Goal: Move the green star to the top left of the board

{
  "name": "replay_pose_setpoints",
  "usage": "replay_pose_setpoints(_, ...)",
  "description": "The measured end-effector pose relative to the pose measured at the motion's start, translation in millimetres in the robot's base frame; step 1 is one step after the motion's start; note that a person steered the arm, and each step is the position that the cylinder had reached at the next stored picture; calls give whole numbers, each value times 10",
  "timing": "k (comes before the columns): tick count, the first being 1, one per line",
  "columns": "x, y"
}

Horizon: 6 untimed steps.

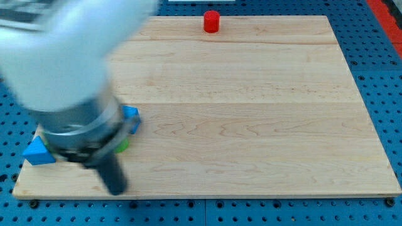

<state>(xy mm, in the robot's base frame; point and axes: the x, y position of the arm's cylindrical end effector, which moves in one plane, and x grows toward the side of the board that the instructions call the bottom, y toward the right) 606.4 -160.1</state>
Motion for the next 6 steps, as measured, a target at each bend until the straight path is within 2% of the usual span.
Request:
replay_pose_setpoints(1,46,-603)
replay_pose_setpoints(2,-183,-1285)
replay_pose_setpoints(3,-541,-1249)
replay_pose_setpoints(4,-779,-534)
replay_pose_setpoints(6,-1117,-420)
